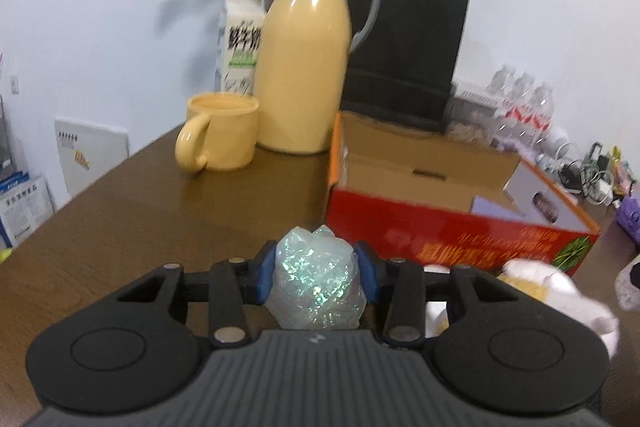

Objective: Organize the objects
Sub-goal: 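Grasp the iridescent bag with the left gripper while the right gripper carries the container to the box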

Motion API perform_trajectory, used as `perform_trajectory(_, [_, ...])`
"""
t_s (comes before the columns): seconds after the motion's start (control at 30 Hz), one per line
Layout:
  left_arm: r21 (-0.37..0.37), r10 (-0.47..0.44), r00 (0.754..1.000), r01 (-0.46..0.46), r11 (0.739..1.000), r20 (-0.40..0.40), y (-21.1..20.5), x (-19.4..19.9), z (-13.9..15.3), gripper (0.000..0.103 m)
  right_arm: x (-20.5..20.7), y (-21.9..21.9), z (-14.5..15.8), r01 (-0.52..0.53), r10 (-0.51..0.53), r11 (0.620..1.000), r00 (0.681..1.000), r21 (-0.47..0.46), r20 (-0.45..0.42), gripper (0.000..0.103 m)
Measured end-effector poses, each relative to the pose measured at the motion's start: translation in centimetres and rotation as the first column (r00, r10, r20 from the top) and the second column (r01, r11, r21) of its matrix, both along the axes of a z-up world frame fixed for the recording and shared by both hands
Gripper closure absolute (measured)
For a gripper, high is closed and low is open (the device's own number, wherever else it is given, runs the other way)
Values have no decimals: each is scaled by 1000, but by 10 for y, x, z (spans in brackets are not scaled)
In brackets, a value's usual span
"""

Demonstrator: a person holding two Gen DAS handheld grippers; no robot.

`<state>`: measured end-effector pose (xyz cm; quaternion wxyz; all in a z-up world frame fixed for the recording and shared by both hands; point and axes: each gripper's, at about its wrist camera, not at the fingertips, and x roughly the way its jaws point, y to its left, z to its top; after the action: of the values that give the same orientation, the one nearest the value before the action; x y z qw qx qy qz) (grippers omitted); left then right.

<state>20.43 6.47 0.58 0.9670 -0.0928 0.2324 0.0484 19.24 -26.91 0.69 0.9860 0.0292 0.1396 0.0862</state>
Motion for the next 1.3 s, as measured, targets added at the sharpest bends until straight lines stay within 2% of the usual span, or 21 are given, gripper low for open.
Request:
perform_trajectory(0.2, [29,-51,996,49,998,69,-22,13,29,61,7,11,26,-62,63,998,995,-7,81,14])
perform_trajectory(0.37, [54,-86,992,82,995,95,-45,38,43,61,36,30,45,-91,95,995,990,-42,104,14])
perform_trajectory(0.53, [68,-93,991,87,994,92,-62,75,48,61,85,48,53,-115,117,993,992,-37,52,14])
perform_trajectory(0.73, [70,-98,994,95,993,49,-69,117,33,61,138,59,38,-105,104,994,994,-34,-45,14])
perform_trajectory(0.9, [77,-104,995,104,992,-4,-69,139,17,61,163,57,18,-110,102,993,984,-47,-143,14])
perform_trajectory(1.0, [86,-118,993,119,989,-19,-71,141,10,60,167,58,11,-112,101,992,981,-55,-168,14])
perform_trajectory(1.03, [87,-121,992,123,989,-23,-71,141,8,58,168,59,10,-112,100,992,979,-59,-176,14])
perform_trajectory(1.1, [82,-124,992,126,989,-22,-72,140,6,41,168,60,8,-118,104,991,975,-64,-197,14])
perform_trajectory(1.17, [86,-119,993,119,989,-7,-72,137,5,0,169,60,6,-122,107,991,972,-61,-211,10])
perform_trajectory(1.2, [90,-110,994,109,990,11,-73,135,6,0,168,60,6,-116,101,991,973,-65,-208,2])
perform_trajectory(1.3, [88,-94,995,91,992,30,-72,133,9,0,163,59,10,-94,79,993,979,-74,-188,0])
